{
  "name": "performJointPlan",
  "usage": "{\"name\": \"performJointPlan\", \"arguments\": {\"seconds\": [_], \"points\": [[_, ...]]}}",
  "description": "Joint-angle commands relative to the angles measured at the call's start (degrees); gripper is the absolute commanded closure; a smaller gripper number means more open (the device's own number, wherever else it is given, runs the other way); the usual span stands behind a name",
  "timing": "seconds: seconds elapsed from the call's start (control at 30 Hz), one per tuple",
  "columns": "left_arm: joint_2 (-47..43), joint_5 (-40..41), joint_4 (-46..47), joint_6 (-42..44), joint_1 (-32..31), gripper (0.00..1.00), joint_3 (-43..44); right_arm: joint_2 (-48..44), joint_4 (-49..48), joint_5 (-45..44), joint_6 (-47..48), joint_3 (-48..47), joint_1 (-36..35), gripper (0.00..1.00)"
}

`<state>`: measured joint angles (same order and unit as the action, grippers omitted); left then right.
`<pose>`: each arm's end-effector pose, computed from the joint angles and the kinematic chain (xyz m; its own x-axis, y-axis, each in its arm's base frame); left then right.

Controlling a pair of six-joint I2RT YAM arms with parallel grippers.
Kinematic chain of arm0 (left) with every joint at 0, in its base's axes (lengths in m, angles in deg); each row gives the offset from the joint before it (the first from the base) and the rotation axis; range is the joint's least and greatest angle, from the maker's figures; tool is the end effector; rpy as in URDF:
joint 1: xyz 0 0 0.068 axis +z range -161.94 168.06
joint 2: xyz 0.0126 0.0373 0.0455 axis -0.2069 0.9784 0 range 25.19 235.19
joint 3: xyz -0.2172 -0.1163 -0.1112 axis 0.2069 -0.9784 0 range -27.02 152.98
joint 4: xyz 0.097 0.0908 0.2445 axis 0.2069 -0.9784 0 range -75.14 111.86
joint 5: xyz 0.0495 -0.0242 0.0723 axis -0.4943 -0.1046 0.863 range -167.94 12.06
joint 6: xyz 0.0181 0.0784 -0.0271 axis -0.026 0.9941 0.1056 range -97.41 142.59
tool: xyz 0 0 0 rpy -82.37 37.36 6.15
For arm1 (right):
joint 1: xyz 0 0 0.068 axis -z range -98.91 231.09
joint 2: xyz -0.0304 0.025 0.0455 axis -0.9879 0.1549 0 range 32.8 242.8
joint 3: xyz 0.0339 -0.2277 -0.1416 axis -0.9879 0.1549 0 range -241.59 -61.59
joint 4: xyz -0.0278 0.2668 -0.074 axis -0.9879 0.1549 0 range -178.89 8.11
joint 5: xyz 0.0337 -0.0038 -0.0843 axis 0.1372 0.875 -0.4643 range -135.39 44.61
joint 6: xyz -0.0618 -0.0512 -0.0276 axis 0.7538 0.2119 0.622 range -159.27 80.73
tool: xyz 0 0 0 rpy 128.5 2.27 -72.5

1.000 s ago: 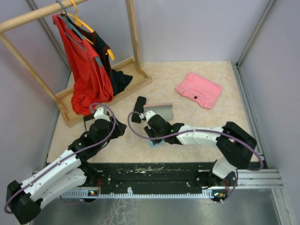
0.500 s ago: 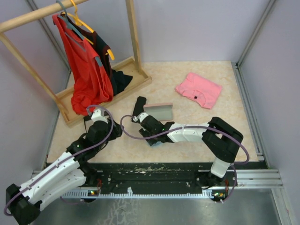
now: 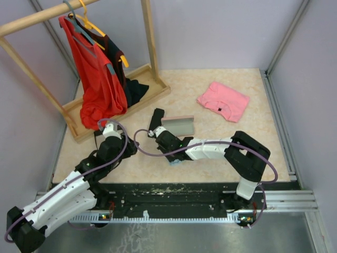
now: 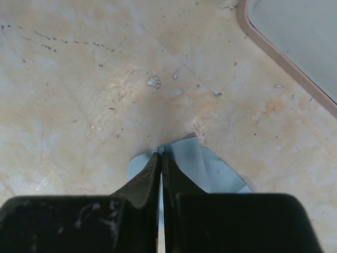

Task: Organize the sunglasses
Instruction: Adjust the glasses cleaning cloth at the center of the board.

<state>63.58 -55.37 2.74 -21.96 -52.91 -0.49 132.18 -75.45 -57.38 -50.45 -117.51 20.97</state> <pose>0.1752 -0.1144 0.2069 -0.5274 -0.4001 -0.7495 -0.0184 0.8874 -0.4607 0.2002 0.3174 0.1110 -0.5629 -0.5988 -0.5697 -0.6956 0.7155 -0.0648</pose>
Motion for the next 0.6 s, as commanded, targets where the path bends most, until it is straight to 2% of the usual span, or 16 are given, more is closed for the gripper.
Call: {"name": "performJointPlan", "arguments": {"seconds": [0.0, 0.27, 0.43, 0.57], "points": [[-0.47, -2.41, 2.73, 0.60, 0.37, 0.48, -1.31, -3.61, -0.34, -1.88, -5.04, 2.00, -0.50, 1.00], [7.60, -14.66, 15.84, 3.30, 0.37, 0.45, -3.30, -13.77, -11.37, 0.50, -15.51, 10.43, 2.86, 1.00], [16.45, -21.24, 22.67, 4.41, 0.37, 0.35, -2.25, -22.36, -23.91, 5.59, -21.97, 20.89, 6.92, 1.00], [22.18, -28.18, 30.91, 4.98, 0.37, 0.30, -1.93, -26.83, -28.29, 6.44, -24.64, 26.12, 8.56, 1.00]]}}
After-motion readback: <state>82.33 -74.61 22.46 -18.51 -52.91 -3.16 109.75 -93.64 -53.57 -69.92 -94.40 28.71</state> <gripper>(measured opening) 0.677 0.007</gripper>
